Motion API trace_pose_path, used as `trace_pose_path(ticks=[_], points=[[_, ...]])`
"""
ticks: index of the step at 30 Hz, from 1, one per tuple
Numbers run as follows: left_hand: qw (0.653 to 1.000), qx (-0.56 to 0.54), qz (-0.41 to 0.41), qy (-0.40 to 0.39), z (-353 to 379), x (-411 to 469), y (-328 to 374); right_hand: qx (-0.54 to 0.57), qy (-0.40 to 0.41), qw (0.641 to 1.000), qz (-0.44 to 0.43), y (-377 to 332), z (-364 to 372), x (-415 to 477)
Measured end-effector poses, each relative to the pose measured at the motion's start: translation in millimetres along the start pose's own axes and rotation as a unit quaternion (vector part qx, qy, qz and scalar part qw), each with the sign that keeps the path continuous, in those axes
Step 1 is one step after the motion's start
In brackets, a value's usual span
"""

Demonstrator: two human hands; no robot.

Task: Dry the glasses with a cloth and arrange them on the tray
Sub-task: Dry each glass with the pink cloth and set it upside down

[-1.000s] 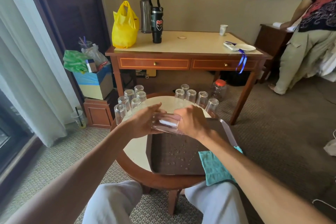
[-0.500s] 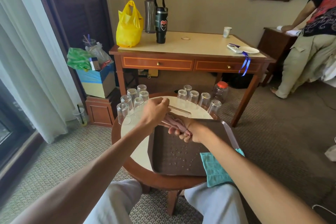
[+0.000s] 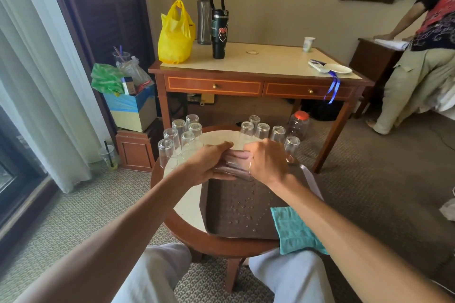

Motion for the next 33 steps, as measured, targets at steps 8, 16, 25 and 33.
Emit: trace_pose_path(ticks=[8,16,25,33], points=[[0.932,0.244,0.246,0.109,-3,6,7,0.409,-0.416,0.67,0.459,4,54,-12],[0.99,-0.128,0.05,-0.029,-18,8,-4,0.035,-0.127,0.969,0.207,-3,31,0],[0.998,0.006,0.03,0.06,-19,8,-3,0.033,-0.061,0.994,0.087,-8,23,4],[0.909,0.273,0.295,0.106,-18,-5,-4,0.5,-0.489,0.51,0.502,-12,57,-31]])
Point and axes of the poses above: each hand's wrist, its own x-axis towards the middle knuckle, its own z-axis out of the palm, y = z × x, the point moved 2 cm from there along x, towards the middle knuckle, and after that the axes turned 7 degrees about z, right-handed, at the moved point
